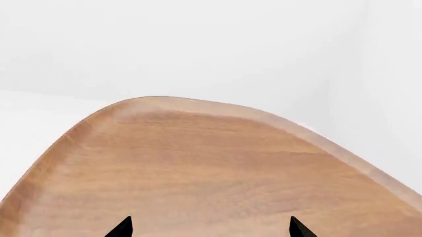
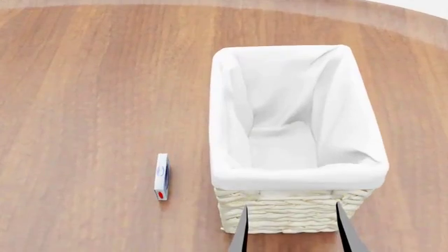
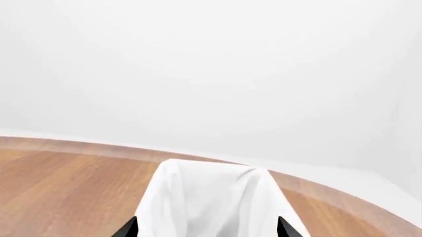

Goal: Pick up the ketchup, and put it in the basket.

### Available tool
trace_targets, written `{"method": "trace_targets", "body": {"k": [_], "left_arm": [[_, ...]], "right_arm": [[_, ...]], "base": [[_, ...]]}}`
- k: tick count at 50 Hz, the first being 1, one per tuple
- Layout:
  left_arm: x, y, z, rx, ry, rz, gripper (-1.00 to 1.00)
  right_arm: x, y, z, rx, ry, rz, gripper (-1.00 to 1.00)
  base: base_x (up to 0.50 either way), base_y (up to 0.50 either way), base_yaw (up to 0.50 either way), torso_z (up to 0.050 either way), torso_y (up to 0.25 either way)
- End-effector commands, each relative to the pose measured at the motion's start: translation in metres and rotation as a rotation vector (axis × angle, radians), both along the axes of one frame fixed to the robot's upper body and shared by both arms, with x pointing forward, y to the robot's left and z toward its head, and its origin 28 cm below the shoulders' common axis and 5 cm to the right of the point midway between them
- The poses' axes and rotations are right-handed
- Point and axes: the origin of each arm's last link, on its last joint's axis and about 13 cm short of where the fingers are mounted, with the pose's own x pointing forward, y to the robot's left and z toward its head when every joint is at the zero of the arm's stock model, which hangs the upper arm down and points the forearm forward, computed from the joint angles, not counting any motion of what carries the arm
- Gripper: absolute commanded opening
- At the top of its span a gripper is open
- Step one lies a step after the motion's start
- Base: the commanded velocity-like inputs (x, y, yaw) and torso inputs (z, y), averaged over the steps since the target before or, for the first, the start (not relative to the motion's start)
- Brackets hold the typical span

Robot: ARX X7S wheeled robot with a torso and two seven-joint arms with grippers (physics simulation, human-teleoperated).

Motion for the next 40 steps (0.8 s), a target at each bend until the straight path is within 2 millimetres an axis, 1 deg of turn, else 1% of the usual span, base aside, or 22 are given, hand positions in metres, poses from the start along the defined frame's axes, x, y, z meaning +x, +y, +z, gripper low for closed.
{"method": "trace_targets", "body": {"k": [1, 7, 9, 29, 33, 36, 40], "left_arm": [[-0.003, 0.007, -0.005, -0.069, 0.041, 0.057, 1.00], [-0.004, 0.009, -0.007, -0.092, 0.044, 0.065, 1.00], [-0.004, 0.010, -0.009, -0.136, 0.060, 0.072, 1.00], [0.001, 0.011, -0.017, -0.201, 0.110, 0.081, 1.00], [0.003, 0.012, -0.022, -0.210, 0.122, 0.075, 1.00], [0.005, 0.012, -0.030, -0.213, 0.141, 0.066, 1.00], [0.009, 0.013, -0.032, -0.202, 0.154, 0.047, 1.00]], "right_arm": [[0.000, 0.000, -0.001, -0.001, 0.001, -0.001, 1.00], [0.000, 0.000, 0.000, -0.003, 0.001, -0.002, 1.00], [0.000, 0.000, 0.000, -0.004, 0.001, -0.002, 1.00], [0.001, 0.000, -0.001, -0.003, 0.003, -0.002, 1.00], [0.001, 0.001, -0.002, -0.003, 0.007, -0.001, 1.00], [0.002, 0.001, -0.002, -0.002, 0.010, 0.002, 1.00], [0.001, 0.001, -0.002, 0.000, 0.008, 0.005, 1.00]], "base": [[0.00, 0.00, 0.00, 0.000, 0.000], [0.00, 0.00, 0.00, 0.000, 0.000], [0.00, 0.00, 0.00, 0.000, 0.000], [0.00, 0.00, 0.00, 0.000, 0.000], [0.00, 0.00, 0.00, 0.000, 0.000], [0.00, 0.00, 0.00, 0.000, 0.000], [0.00, 0.00, 0.00, 0.000, 0.000]]}}
